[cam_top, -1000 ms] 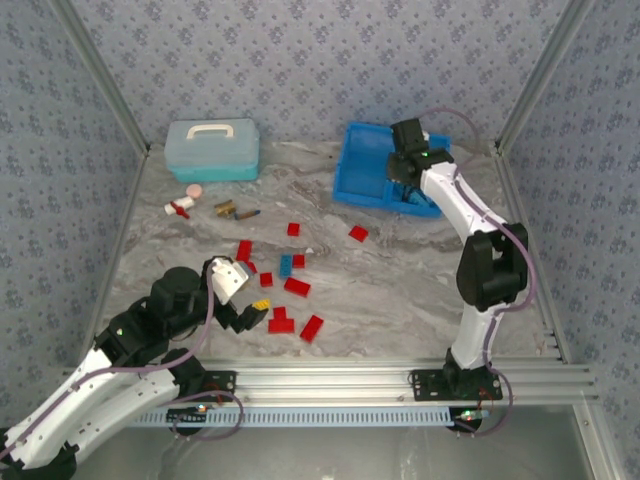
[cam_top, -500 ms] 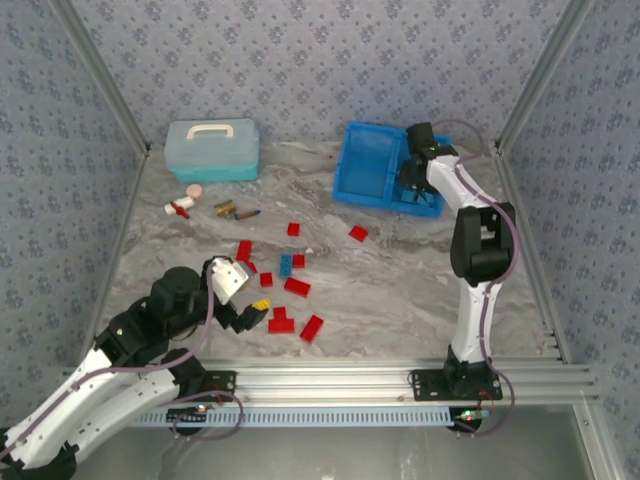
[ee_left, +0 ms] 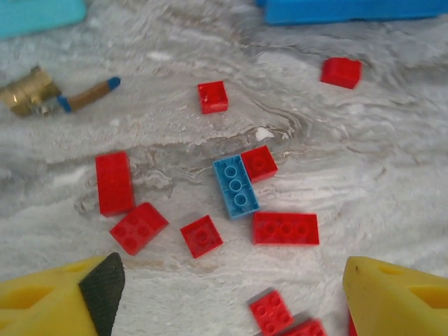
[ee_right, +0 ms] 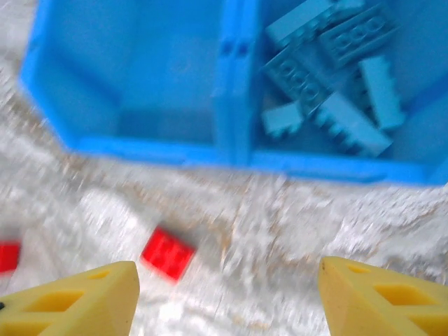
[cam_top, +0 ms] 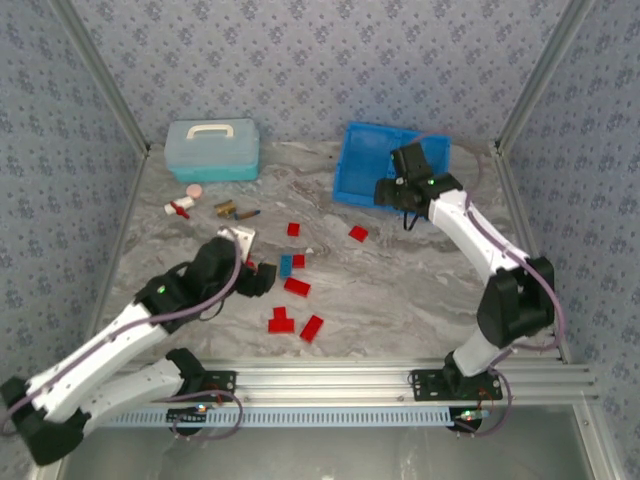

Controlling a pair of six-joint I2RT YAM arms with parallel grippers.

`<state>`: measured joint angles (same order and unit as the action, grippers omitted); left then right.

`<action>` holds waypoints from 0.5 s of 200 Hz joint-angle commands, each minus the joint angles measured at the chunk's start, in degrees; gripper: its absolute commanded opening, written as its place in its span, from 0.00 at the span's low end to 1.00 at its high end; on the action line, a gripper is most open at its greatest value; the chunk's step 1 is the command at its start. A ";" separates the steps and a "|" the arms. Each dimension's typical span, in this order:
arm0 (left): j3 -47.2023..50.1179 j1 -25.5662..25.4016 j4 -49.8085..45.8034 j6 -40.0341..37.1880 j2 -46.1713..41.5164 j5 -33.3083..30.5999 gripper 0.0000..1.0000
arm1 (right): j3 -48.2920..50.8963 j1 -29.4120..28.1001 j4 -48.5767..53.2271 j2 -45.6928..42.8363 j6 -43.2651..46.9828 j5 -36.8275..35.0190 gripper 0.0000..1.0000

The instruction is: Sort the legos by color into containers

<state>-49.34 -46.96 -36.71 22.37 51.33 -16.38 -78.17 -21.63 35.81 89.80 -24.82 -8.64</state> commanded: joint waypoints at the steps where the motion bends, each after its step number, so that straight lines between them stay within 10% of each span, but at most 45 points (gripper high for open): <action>1: -6.00 -2.07 -4.67 11.17 10.57 -6.01 0.74 | 5.32 -2.32 1.25 -6.21 -3.05 1.45 0.73; 100: -17.42 2.74 -4.65 10.39 40.76 4.11 0.52 | 13.75 -2.62 6.11 -20.66 -4.44 0.68 0.82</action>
<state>-62.81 -45.06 -41.39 34.06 87.90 -15.51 -64.71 -24.62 39.70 69.89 -28.58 -7.07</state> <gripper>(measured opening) 0.527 0.817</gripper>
